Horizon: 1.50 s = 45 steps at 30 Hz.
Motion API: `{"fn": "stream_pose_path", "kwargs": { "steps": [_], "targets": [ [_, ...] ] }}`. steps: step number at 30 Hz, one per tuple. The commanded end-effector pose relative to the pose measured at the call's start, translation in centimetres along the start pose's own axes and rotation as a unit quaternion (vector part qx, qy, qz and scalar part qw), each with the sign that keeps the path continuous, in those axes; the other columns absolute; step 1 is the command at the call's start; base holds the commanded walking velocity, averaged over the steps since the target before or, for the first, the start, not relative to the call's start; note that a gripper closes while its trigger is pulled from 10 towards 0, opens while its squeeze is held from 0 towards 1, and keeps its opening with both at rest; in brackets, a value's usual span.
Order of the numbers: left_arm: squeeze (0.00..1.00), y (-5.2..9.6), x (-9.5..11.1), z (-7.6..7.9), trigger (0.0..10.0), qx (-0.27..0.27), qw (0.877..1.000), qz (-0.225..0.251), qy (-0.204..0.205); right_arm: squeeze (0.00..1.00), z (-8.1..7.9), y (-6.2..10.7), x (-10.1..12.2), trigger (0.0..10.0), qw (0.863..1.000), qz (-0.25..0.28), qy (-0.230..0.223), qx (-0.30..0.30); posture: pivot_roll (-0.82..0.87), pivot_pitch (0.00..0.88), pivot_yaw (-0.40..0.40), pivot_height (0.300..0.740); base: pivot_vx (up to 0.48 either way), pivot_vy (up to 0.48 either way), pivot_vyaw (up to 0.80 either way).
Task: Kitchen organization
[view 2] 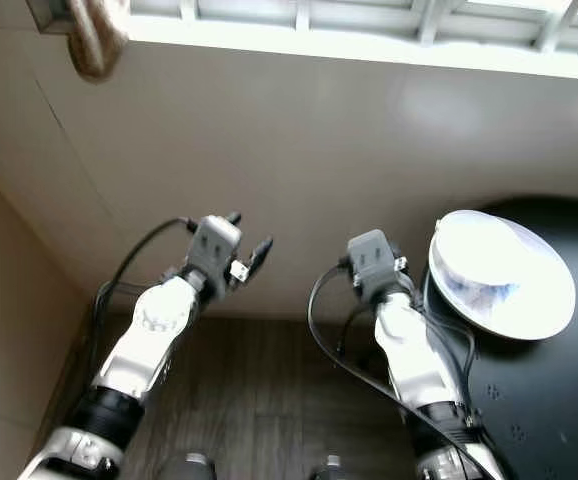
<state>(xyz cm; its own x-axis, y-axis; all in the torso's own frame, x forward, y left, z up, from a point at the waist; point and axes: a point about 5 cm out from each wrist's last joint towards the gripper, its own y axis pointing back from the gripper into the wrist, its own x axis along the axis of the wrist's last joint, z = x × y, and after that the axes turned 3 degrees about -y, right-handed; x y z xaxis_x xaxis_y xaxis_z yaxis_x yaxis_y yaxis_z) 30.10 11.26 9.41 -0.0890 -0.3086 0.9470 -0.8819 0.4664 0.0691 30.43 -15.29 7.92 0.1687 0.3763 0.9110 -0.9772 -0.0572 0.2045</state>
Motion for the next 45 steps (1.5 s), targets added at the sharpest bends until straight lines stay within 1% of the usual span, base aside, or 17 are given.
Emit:
{"fn": "stream_pose_path", "kwargs": {
  "steps": [1,7,15,22,26,28,29,30,32,33,34,35,37,40,42,44,45],
  "targets": [
    [0.0,-0.4,0.7,0.7,10.0,-0.018,1.0,0.014,-0.006,0.0,0.6,0.2,-0.7,10.0,1.0,-0.012,-0.002,-0.014,0.15,0.0,-0.057,0.74,0.0,0.0,-0.8],
    [0.0,-0.4,0.9,0.5,10.0,-0.015,1.0,0.024,0.001,0.0,0.6,0.2,-0.6,10.0,1.0,-0.007,0.001,-0.015,0.15,0.0,-0.056,0.74,0.0,0.0,-0.79],
    [0.0,-0.3,1.1,0.5,10.0,-0.016,0.999,0.033,0.003,0.0,0.4,0.2,-0.4,10.0,1.0,0.0,0.006,-0.011,0.15,0.0,-0.055,0.74,0.0,0.0,0.0],
    [0.0,-0.3,1.2,0.4,10.0,-0.014,0.999,0.036,0.004,0.0,0.5,0.2,-0.3,10.0,1.0,0.006,0.008,-0.013,0.15,0.0,-0.055,0.74,0.441,0.0,0.0],
    [0.0,-0.3,1.2,0.3,10.0,-0.013,0.999,0.039,0.005,0.0,0.5,0.3,0.0,10.0,1.0,0.02,0.005,-0.013,0.15,0.0,-0.055,0.74,0.441,0.0,0.0],
    [0.0,-0.4,1.3,0.3,10.0,-0.012,0.999,0.041,0.005,0.0,0.7,0.4,0.9,10.0,0.998,0.058,0.01,-0.027,0.15,0.0,-0.055,0.74,0.399,0.0,0.0],
    [0.0,-0.4,1.4,0.3,10.0,-0.011,0.999,0.046,0.006,0.0,1.4,0.9,2.8,10.0,0.988,0.135,0.028,-0.063,0.15,0.0,-0.054,0.74,0.33,0.0,0.0],
    [0.0,-0.4,1.5,0.3,10.0,-0.011,0.999,0.046,0.007,0.0,1.6,1.1,3.5,10.0,0.983,0.162,0.035,-0.075,0.15,0.0,-0.054,0.74,0.33,0.0,0.0],
    [0.0,-0.3,1.5,0.3,10.0,-0.011,0.999,0.046,0.006,0.0,1.7,1.3,4.4,10.0,0.976,0.194,0.047,-0.084,0.15,0.0,-0.053,0.74,0.33,0.0,0.0],
    [0.0,-0.3,1.5,0.3,10.0,-0.01,0.999,0.048,0.007,0.0,2.1,1.6,5.4,10.0,0.968,0.222,0.052,-0.106,0.15,0.0,-0.053,0.74,0.322,0.0,0.0],
    [0.0,-0.3,1.5,0.3,10.0,-0.01,0.999,0.048,0.007,0.0,2.1,1.6,5.4,10.0,0.968,0.222,0.052,-0.106,0.15,0.0,-0.053,0.74,0.322,0.0,0.0],
    [0.0,-0.3,1.5,0.4,10.0,-0.01,0.999,0.051,0.007,0.0,2.7,1.9,6.3,10.0,0.955,0.253,0.07,-0.135,0.16,0.0,-0.054,0.74,0.322,0.0,0.0],
    [0.0,-0.3,1.5,0.4,10.0,-0.011,0.999,0.052,0.007,0.0,3.1,2.1,6.7,10.0,0.949,0.269,0.072,-0.15,0.16,0.0,-0.055,0.74,0.321,0.0,0.0],
    [0.0,-0.3,1.6,0.4,10.0,-0.01,0.999,0.053,0.008,0.0,3.4,2.1,6.7,10.0,0.948,0.267,0.065,-0.159,0.16,0.0,-0.058,0.74,0.289,0.0,0.0],
    [0.0,-0.3,1.6,0.5,10.0,-0.011,0.998,0.055,0.009,0.0,3.5,1.8,6.0,10.0,0.954,0.25,0.047,-0.161,0.16,0.0,-0.058,0.74,0.0,0.0,0.0],
    [0.0,-0.3,1.6,0.5,10.0,-0.012,0.998,0.056,0.009,0.0,3.5,1.8,5.7,10.0,0.955,0.243,0.039,-0.163,0.16,0.0,-0.059,0.74,0.0,0.0,0.0],
    [0.0,-0.3,1.7,0.6,10.0,-0.014,0.998,0.057,0.009,0.0,3.7,1.7,5.3,10.0,0.958,0.232,0.022,-0.166,0.16,0.0,-0.059,0.74,0.0,0.0,0.0]
  ]
}}
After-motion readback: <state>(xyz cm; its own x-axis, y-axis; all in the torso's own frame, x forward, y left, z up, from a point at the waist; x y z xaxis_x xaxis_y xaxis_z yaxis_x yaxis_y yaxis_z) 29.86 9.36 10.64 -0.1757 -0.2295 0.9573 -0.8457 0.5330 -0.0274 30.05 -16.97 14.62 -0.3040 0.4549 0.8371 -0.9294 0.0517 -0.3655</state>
